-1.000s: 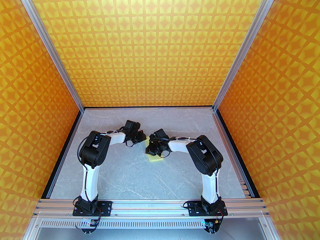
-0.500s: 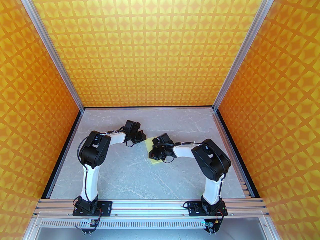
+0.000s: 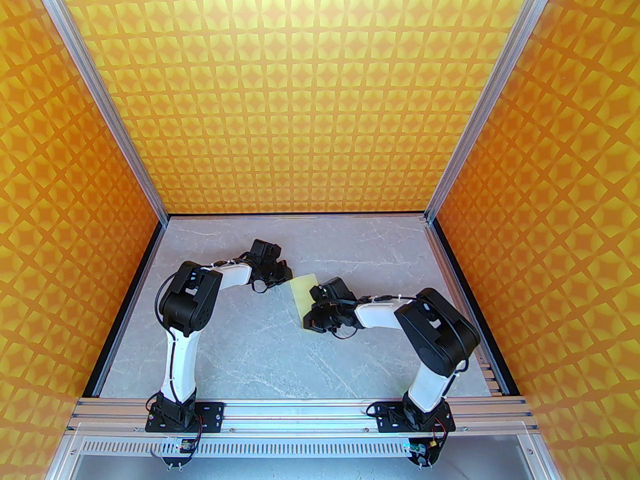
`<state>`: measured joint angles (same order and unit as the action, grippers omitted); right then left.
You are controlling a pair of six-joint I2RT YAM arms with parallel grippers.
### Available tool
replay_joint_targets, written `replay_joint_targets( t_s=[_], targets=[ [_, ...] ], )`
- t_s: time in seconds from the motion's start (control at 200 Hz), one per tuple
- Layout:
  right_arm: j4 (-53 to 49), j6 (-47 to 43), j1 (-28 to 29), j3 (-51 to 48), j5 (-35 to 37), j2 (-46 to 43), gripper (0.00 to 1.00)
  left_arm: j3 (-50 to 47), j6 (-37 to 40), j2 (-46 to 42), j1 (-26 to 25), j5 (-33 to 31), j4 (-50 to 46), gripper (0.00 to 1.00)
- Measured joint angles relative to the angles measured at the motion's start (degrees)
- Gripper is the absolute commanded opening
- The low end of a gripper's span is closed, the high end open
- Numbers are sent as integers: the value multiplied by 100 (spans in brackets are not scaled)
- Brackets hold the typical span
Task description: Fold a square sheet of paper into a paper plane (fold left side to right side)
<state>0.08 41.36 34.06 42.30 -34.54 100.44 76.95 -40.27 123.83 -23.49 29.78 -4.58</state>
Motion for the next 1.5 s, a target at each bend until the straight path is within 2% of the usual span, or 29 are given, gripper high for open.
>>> replay_joint_targets(
  t_s=[0.21, 0.49, 0.58, 0.73, 0.84, 0.895, 0.93, 1.055, 1.24, 1.33, 1.42, 1.5],
  targets=[
    [-254, -7, 61, -197, 4, -275, 0, 9, 2, 0, 0, 0, -11, 0],
    [-1412, -79, -129, -79, 151, -1019, 0, 74, 63, -11, -15, -35, -133, 0],
    [-1744, -212, -341, 264, 295, -1252, 0, 107, 111, -42, -33, -83, -247, 7],
    [-1989, -516, -682, 872, 542, -1316, 0, 107, 151, -273, -59, -138, -601, 30],
    [-2155, -767, -839, 1187, 748, -1141, 0, 107, 129, -647, -59, -155, -728, 37],
    [-2221, -914, -857, 1362, 841, -940, 0, 92, 92, -846, -59, -166, -732, 45],
    [-2245, -999, -859, 1462, 909, -793, 0, 61, 33, -975, -57, -195, -723, 47],
    [-2267, -1239, -859, 1657, 1093, -306, 0, -160, -131, -1272, -59, -308, -723, 46],
    [-2264, -1423, -859, 1668, 1246, 162, 1, -575, -413, -1207, -94, -507, -815, 46],
    [-2262, -1469, -859, 1646, 1298, 195, 6, -636, -511, -1128, -160, -579, -826, 43],
    [-2234, -1453, -859, 1576, 1342, 170, 15, -649, -566, -1115, -269, -629, -817, 39],
    [-2221, -1445, -859, 1416, 1381, 79, 21, -634, -551, -1115, -372, -629, -789, 29]
  ],
)
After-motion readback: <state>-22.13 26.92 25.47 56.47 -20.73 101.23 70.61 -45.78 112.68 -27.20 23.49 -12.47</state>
